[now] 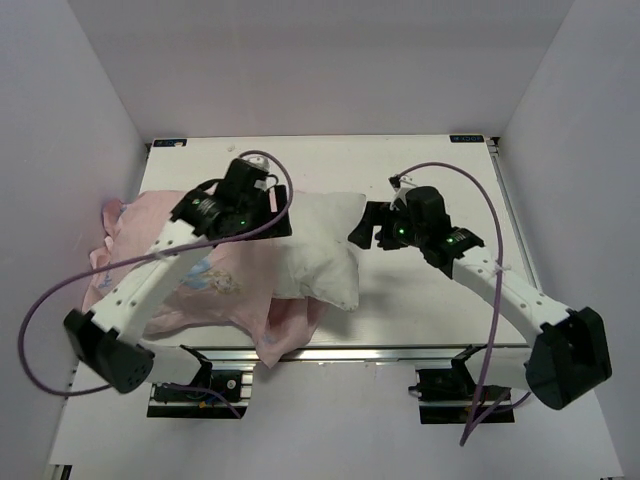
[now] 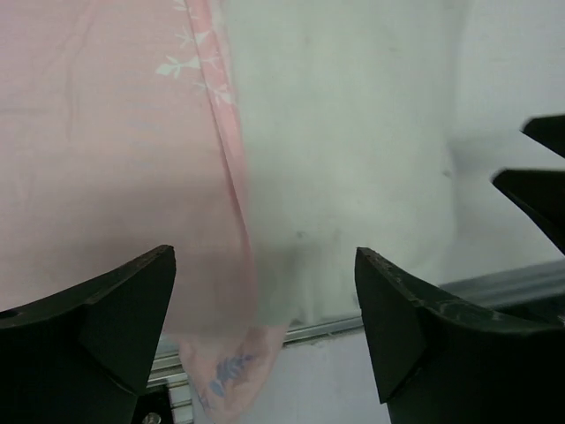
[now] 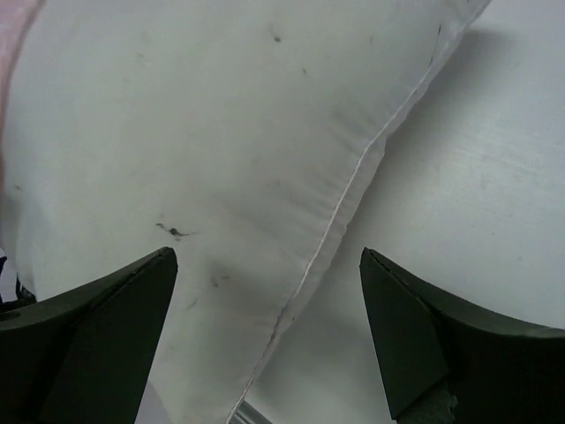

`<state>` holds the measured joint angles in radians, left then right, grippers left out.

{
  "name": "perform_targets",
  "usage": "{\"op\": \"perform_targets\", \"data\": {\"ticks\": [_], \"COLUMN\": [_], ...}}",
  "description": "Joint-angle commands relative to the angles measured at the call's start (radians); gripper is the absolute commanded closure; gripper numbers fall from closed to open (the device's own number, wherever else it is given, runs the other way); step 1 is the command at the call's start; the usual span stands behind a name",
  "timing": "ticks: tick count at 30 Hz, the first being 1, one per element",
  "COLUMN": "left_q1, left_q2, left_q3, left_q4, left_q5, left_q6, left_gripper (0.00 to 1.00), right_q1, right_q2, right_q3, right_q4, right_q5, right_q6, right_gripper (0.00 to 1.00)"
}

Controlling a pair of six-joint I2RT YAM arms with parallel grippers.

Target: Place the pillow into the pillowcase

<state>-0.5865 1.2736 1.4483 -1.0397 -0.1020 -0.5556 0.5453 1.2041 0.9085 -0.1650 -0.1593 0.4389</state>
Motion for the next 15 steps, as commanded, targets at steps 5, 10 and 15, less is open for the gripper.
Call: {"op": "perform_targets", "data": {"ticks": [5, 10, 15], "left_q1": [-0.004, -0.003, -0.004], "left_q2": [0.188, 0.300, 0.284], "left_q3": [0.113, 0.175, 0.193], "left_q4": [-0.011, -0.117, -0.097], "left_q5": [-0.160, -0.261, -0.236], "left_q6": [0.016, -0.006, 0.009], "left_gripper": [0.20, 0.65, 1.00], "right_q1": [-0.038, -0.038, -0.036], "right_q2": [0.175, 0.247, 0.310], "right_q3": [0.029, 0.021, 0.007], "right_q4": [0.090, 0.145, 0.240], "right_q5": [-0.267, -0.310, -0.407], "right_q6": [0.135, 0.181, 0.224], "right_gripper": [0.11, 0.11, 0.11]}}
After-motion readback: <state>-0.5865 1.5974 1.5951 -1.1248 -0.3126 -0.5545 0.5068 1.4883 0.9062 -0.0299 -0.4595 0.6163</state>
